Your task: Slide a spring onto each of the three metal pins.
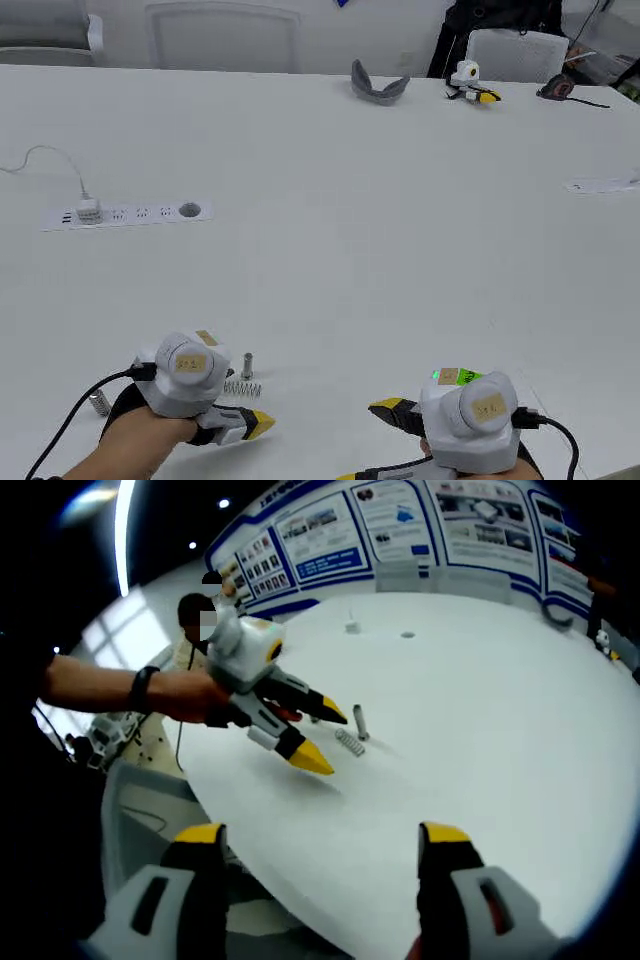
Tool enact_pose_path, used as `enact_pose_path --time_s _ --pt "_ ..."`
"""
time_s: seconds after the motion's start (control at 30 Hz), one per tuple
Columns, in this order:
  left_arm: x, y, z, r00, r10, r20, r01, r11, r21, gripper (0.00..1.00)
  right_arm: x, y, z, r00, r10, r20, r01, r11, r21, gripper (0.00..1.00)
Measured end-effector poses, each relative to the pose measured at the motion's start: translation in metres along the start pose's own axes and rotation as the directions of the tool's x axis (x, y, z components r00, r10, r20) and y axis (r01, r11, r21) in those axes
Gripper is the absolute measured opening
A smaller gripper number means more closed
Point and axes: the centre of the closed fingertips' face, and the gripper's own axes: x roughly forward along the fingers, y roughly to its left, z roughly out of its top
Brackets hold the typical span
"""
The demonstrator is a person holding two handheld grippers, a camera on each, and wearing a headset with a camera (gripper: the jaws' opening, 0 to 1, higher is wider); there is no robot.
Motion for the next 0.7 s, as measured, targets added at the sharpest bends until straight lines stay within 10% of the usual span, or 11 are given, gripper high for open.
enact_pose_path --time_s 0.7 --pt "0.004 0.004 -0.030 0.9976 0.066 -0.021 -0.066 0.998 -0.015 0.18 0.000 0.003 -0.009 1.0000 0.003 0.001 -0.003 1.000 0.015 0.77"
